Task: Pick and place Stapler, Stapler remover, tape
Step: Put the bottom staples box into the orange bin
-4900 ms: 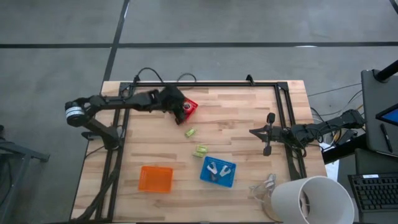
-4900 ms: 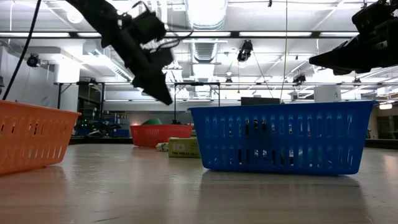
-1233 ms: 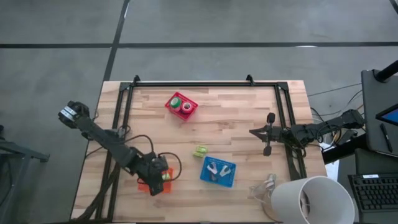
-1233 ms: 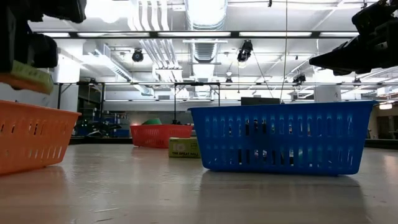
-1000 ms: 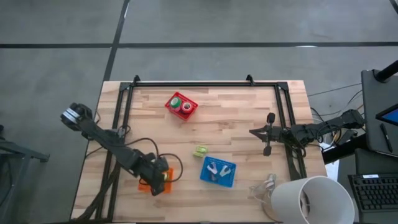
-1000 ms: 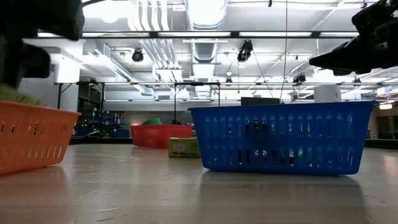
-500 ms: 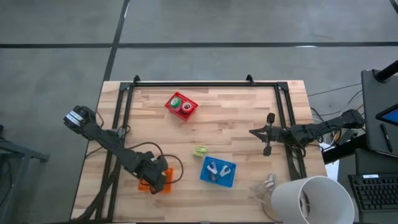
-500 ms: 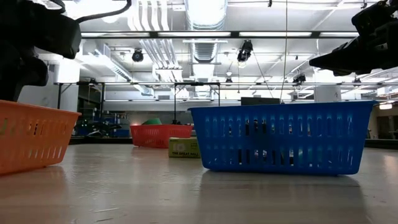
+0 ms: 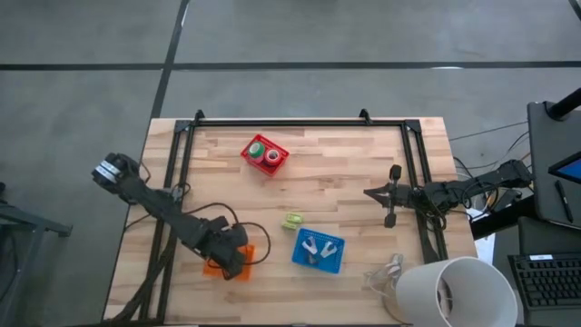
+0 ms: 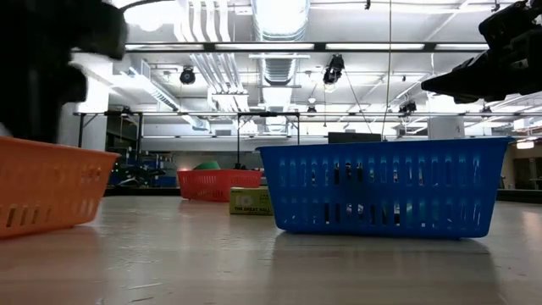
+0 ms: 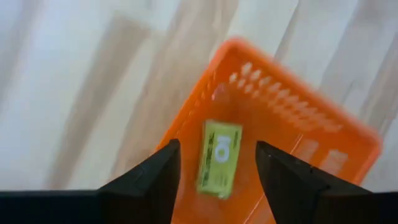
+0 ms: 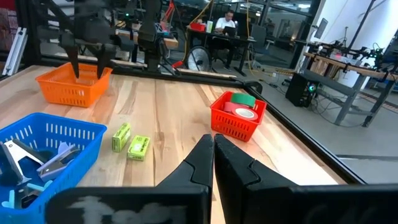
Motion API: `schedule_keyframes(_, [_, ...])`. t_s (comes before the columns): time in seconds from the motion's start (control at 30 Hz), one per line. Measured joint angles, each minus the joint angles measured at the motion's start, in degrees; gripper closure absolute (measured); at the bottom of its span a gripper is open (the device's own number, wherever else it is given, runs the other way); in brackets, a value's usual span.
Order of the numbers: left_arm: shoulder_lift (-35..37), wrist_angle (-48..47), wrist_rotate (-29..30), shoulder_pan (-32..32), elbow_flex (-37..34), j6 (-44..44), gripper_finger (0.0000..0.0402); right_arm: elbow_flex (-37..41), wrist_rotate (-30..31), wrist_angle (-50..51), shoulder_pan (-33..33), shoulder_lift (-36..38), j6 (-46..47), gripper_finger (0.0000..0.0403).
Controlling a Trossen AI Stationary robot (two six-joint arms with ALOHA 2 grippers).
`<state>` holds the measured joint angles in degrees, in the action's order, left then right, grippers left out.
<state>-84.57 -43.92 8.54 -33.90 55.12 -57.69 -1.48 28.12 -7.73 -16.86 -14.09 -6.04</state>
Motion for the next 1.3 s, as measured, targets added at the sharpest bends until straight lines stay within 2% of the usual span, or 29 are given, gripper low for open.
schedule_keyframes(0.17, [1.08, 0.27, 6.82, 2.92, 3.28, 6.92, 0.0193, 0.00, 0.00, 0.04, 0.00, 0.00, 0.00, 0.0394])
schedule_keyframes(0.27, [1.20, 0.15, 6.99, 4.86, 4.76, 10.13, 0.0193, 0.00, 0.00, 0.04, -0.02, 0.00, 0.00, 0.0394])
schedule_keyframes(0.43, [1.18, 5.07, 13.36, 8.83, 5.65, 22.48, 0.0195, 0.00, 0.00, 0.06, 0.00, 0.00, 0.00, 0.0394])
schedule_keyframes(0.6, [-1.23, 10.90, 15.74, 14.25, 5.12, 35.76, 0.0195, 0.00, 0.00, 0.12, -0.02, 0.04, 0.00, 0.0394])
schedule_keyframes(0.73, [-4.19, 17.46, 15.46, 18.31, 4.67, 44.23, 0.0195, 0.00, 0.00, 0.26, 0.00, 0.04, 0.00, 0.0394])
schedule_keyframes(0.87, [-7.56, 22.12, 11.82, 20.97, 4.56, 48.34, 0.0195, 0.00, 0.00, 0.26, -0.01, 0.04, 0.00, 0.0394])
schedule_keyframes(1.17, [-14.89, 31.91, 3.47, 22.32, 4.59, 51.03, 0.0195, 0.00, -0.01, 0.25, -0.01, 0.04, 0.00, 0.0394])
schedule_keyframes(1.3, [-17.76, 32.59, 3.09, 22.31, 4.64, 50.33, 0.0195, 0.00, -0.02, 0.24, -0.02, 0.05, 0.00, 0.0394])
